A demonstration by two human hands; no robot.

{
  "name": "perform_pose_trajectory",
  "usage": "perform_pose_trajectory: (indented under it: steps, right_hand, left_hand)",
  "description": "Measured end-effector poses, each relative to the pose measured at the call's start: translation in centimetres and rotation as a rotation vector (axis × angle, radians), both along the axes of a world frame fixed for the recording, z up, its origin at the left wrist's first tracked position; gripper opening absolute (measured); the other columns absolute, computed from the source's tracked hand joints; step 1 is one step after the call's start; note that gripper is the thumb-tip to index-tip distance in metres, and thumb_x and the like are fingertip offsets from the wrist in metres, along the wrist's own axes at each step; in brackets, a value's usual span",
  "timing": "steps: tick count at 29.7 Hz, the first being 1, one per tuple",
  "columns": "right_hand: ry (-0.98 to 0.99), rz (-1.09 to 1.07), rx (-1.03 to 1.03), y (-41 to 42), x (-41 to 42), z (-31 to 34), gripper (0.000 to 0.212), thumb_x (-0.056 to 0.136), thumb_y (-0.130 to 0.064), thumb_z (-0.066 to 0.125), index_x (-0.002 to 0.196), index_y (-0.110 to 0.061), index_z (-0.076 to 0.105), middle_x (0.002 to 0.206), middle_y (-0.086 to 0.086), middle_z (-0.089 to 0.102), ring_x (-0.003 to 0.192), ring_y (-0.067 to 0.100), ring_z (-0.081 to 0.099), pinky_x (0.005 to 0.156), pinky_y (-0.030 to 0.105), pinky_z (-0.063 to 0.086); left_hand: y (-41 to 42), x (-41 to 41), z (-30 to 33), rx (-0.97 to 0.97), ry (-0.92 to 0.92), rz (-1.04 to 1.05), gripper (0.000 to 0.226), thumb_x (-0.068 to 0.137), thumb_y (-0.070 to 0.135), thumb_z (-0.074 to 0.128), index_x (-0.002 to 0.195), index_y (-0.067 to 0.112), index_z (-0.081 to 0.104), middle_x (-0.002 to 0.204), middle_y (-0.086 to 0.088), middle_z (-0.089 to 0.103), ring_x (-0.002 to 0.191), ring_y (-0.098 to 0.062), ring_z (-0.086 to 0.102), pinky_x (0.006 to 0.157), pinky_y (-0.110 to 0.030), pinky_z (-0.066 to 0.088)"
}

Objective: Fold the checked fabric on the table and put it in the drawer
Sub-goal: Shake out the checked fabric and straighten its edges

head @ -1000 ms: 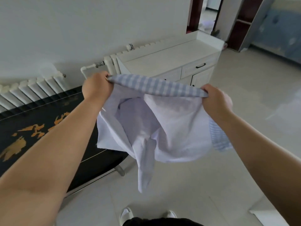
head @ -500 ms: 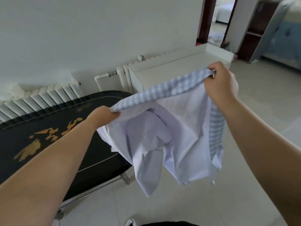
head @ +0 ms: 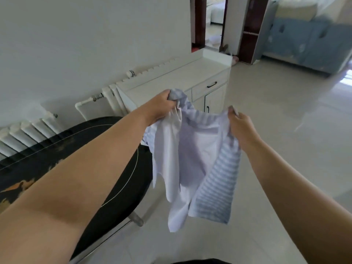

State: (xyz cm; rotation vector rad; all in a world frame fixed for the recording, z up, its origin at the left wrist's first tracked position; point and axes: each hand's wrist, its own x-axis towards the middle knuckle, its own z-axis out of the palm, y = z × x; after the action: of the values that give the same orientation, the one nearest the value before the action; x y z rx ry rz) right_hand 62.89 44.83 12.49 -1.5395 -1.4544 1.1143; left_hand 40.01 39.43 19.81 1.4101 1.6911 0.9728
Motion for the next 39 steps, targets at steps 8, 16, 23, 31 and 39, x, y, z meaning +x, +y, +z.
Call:
perform_pose_trajectory:
  steps: [8, 16, 23, 31, 39]
  right_hand:
    - [0.154, -0.299, 0.198, 1.5, 8.4, 3.0, 0.049, 0.097, -0.052, 0.036, 0.06, -0.02, 0.045, 0.048, -0.01, 0.042, 0.041, 0.001, 0.038, 0.045, 0.022, 0.03]
    - [0.276, -0.155, -0.082, 1.0, 6.8, 5.3, 0.054, 0.092, -0.061, 0.039, 0.088, -0.013, 0.062, 0.059, 0.0, 0.05, 0.054, 0.014, 0.051, 0.058, 0.025, 0.043]
    - [0.669, 0.14, -0.301, -1.8, -0.6, 5.6, 0.047, 0.098, -0.047, 0.04, 0.094, -0.004, 0.06, 0.08, 0.012, 0.073, 0.079, 0.027, 0.072, 0.069, 0.041, 0.06]
    - [0.611, 0.528, -0.198, -1.7, -3.2, 5.4, 0.053, 0.097, -0.048, 0.041, 0.129, -0.007, 0.053, 0.126, 0.017, 0.061, 0.111, 0.032, 0.062, 0.094, 0.042, 0.052]
    - [-0.446, 0.555, -0.048, -2.3, -1.3, -6.3, 0.131, 0.048, -0.074, 0.074, 0.15, -0.029, 0.006, 0.159, 0.002, 0.007, 0.145, 0.028, 0.01, 0.116, 0.047, 0.02]
  left_hand:
    - [4.4, -2.6, -2.4, 0.034, 0.145, 0.45, 0.033, 0.097, 0.034, 0.043, 0.086, 0.008, 0.06, 0.071, -0.01, 0.055, 0.065, -0.022, 0.05, 0.059, -0.032, 0.039]
    - [4.7, -1.4, 2.1, 0.182, 0.132, 0.416, 0.039, 0.094, 0.039, 0.049, 0.063, 0.015, 0.054, 0.06, -0.002, 0.049, 0.056, -0.017, 0.045, 0.046, -0.02, 0.036]
    - [0.9, 5.6, 0.2, -0.048, -0.06, -0.053, 0.028, 0.101, 0.04, 0.039, 0.112, 0.022, 0.057, 0.1, -0.007, 0.063, 0.083, -0.018, 0.059, 0.077, -0.032, 0.048]
    - [-0.2, 4.7, -3.9, 0.192, 0.253, 0.082, 0.048, 0.085, 0.01, 0.058, 0.131, 0.013, 0.045, 0.107, -0.001, 0.062, 0.099, -0.023, 0.062, 0.076, -0.026, 0.046]
    - [0.8, -1.9, -0.2, 0.284, -0.042, 0.318, 0.015, 0.085, 0.023, 0.06, 0.098, 0.032, 0.057, 0.089, 0.01, 0.068, 0.079, -0.009, 0.067, 0.062, -0.025, 0.057]
